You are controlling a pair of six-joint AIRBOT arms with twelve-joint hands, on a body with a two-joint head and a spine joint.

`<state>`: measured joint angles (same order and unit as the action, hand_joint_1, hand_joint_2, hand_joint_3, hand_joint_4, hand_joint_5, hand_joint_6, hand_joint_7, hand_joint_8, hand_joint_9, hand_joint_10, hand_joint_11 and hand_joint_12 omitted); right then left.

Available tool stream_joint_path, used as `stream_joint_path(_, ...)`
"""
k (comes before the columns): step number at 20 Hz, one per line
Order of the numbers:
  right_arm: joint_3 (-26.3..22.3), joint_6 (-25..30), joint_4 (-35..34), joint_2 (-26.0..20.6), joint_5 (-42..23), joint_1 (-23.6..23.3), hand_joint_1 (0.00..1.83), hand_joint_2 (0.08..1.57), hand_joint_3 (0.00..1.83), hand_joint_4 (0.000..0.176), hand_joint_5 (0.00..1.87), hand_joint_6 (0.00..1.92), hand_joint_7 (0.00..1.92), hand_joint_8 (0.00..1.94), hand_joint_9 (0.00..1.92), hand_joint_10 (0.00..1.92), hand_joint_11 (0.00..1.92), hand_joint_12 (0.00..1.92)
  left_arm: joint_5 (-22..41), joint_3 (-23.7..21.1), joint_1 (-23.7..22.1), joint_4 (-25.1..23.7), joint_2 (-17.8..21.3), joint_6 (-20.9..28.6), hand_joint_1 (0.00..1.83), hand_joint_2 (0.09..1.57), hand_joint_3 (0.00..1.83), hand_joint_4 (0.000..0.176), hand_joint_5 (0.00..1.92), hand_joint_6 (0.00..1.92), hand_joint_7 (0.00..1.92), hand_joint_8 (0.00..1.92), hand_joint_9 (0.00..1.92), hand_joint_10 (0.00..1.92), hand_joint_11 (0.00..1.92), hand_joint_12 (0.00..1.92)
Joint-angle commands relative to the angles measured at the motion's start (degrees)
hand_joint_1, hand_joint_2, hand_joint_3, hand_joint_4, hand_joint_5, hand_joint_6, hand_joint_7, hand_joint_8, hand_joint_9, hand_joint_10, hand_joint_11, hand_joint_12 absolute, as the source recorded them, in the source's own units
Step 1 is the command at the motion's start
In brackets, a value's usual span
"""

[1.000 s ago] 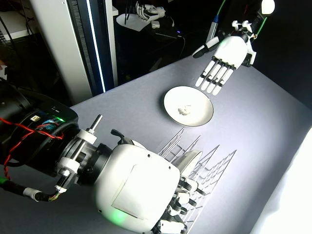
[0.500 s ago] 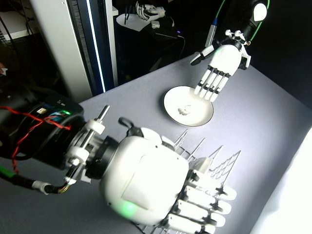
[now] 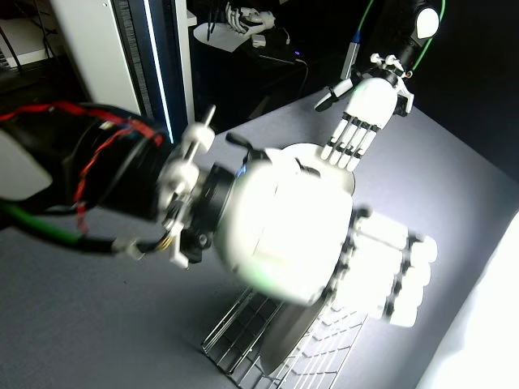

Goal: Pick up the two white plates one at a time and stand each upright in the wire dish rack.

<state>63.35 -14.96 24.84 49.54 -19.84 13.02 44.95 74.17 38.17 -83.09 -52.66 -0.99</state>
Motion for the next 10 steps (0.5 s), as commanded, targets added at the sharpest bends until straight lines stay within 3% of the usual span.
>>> stream_joint_path(1,-0.3,0.4,-0.3,-0.3,-7.3,-0.7,0.86,0.79,0.00,0.000,0.00,0.00,0.00,0.00,0.00,0.00,0.00,0.00,1.7,-0.2,0.2,1.7,-0.1,0.2,0.00,1.04,0.00,0.000,0.00,0.00,0.00,0.00,0.00,0.00,0.00,0.00)
stream_joint_path(8,-5.8,0.3,22.7,-0.2,-15.1,2.8,1.36,1.04,0.05,0.000,0.00,0.00,0.00,0.00,0.00,0.00,0.00,0.00,1.1,-0.9,3.2,0.4,-0.5,0.2,0.00,1.04,0.00,0.000,0.00,0.00,0.00,0.00,0.00,0.00,0.00,0.00)
stream_joint_path(10,-6.5,0.3,24.7,-0.2,-15.4,3.4,1.36,1.04,0.05,0.000,0.00,0.00,0.00,0.00,0.00,0.00,0.00,0.00,1.1,-1.2,3.7,-0.6,-0.6,0.6,0.00,1.04,0.00,0.000,0.00,0.00,0.00,0.00,0.00,0.00,0.00,0.00)
